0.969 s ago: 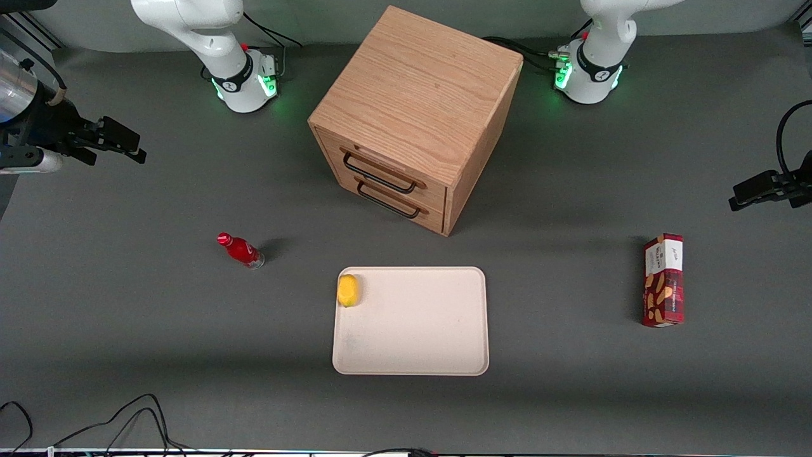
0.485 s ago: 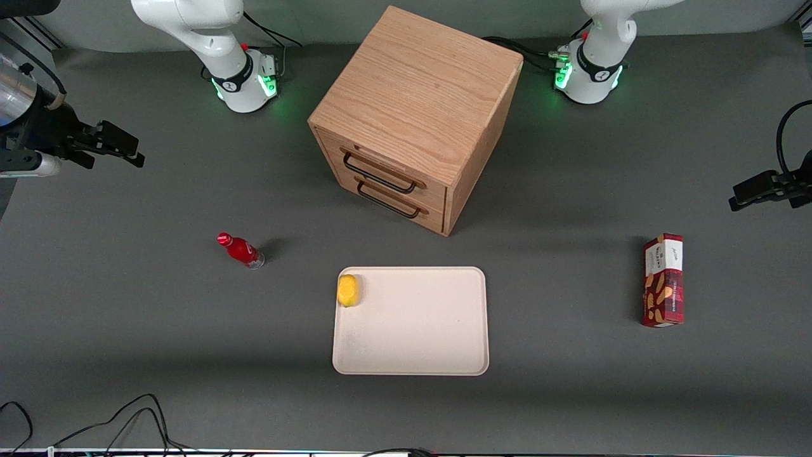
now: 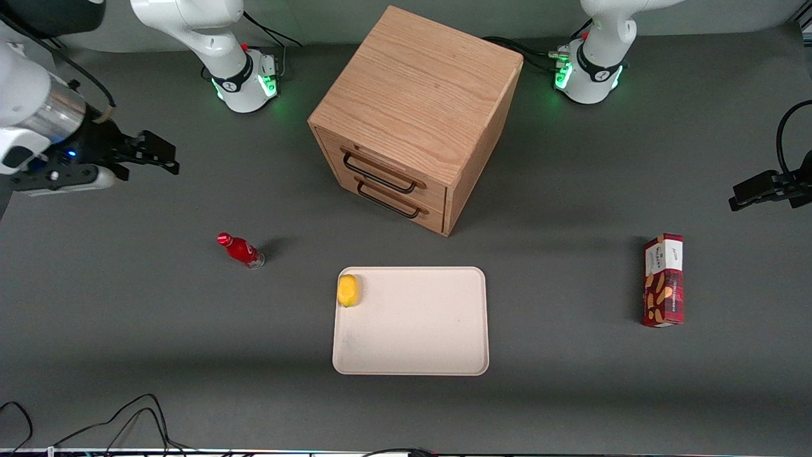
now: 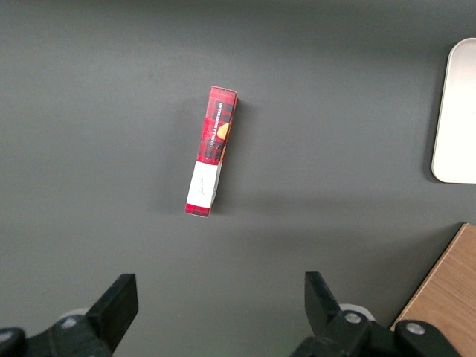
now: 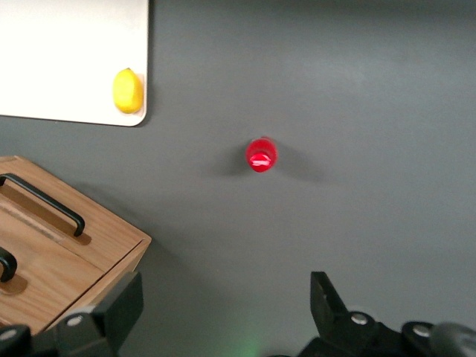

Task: Open upper drawer
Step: 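Move the right gripper from rest toward the upper drawer's black handle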

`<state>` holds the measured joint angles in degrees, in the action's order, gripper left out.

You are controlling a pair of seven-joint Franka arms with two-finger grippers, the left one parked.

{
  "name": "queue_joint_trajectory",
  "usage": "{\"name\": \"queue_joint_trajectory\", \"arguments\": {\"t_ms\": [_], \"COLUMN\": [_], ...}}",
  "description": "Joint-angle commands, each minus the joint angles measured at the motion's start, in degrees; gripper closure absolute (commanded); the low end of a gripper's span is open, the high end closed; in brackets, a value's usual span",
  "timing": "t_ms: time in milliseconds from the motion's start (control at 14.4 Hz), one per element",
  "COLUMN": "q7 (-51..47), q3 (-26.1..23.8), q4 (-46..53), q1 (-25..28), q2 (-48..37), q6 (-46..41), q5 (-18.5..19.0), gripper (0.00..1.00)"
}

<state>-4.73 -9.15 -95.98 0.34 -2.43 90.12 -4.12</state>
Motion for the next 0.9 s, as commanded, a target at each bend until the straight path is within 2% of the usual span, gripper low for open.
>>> {"name": "queue_joint_trajectory", "arguments": {"t_ms": [0,277,485,623,831], "q7": [-0.45,1.73,13.92,14.84,14.66], "q3": [-2.88,-4.2,-4.12,-4.2,-4.2], "q4": [4.73,6.85,10.89,10.98,12.56], "q1": [0.27,3.61,5.8,6.16,6.16], "q2": [4.87,8.4,12.7,13.32,15.25], "q6": [-0.03,0.06,-0.81,-0.82,-0.47], "q5": [-0.27,0.09,-0.62,-4.38,-7.03], "gripper": [0.0,0.0,0.0,0.0,0.0]}}
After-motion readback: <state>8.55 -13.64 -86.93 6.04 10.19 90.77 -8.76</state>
